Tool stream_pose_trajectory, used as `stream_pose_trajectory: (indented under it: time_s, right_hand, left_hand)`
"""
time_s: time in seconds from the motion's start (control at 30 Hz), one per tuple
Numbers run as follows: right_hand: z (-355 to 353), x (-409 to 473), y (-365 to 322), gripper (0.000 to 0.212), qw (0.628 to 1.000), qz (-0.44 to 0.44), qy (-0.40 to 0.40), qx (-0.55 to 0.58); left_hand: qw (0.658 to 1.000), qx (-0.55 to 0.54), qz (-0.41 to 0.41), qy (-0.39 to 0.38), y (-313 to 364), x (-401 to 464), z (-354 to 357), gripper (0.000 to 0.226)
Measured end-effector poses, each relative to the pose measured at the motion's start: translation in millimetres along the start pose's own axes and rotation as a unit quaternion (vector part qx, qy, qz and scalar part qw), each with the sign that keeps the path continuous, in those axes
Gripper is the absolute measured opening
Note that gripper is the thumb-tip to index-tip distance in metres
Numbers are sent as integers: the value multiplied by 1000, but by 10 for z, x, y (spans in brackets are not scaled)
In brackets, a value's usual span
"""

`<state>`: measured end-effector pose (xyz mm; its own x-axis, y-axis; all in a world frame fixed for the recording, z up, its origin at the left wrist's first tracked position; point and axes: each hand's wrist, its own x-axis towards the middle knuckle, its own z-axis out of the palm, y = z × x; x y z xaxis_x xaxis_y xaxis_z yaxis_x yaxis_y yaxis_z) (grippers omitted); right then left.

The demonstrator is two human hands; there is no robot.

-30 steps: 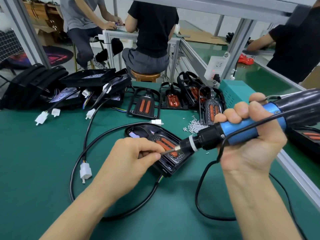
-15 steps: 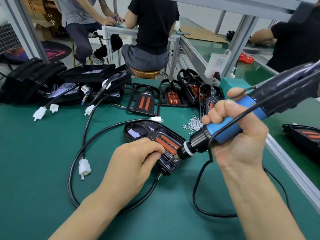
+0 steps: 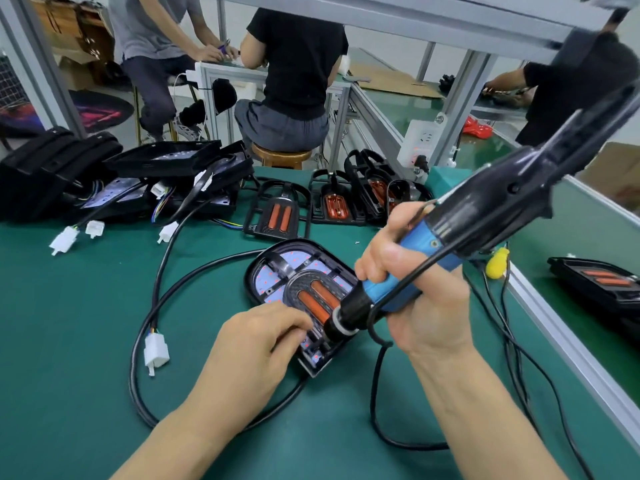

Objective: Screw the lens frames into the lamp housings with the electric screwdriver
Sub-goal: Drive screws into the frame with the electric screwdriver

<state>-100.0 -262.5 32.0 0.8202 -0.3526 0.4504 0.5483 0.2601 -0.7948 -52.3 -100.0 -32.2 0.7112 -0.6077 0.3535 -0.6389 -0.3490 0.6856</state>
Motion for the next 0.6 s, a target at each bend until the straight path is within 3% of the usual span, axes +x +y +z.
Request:
stream_pose_trajectory:
  time_s: [0.1,0.23,0.4,0.6]
  right_hand:
    - [-45,-22,-19,23,999,-10,4,32]
    - [-238,20,-184,27,987,-41,114,100]
    - [-602,101,-444,21,965,-127,228,21]
    - [-780,218,-391,25,945,-159,274,-74]
  left_hand:
    - [999,20,-21,-28,-14,36,-19,17]
    - [997,48,-28,-50,46,174,-63,18]
    - [998,51,14,-20,367,640,51,16]
    - [980,161,38,-113,637,1446,662,20]
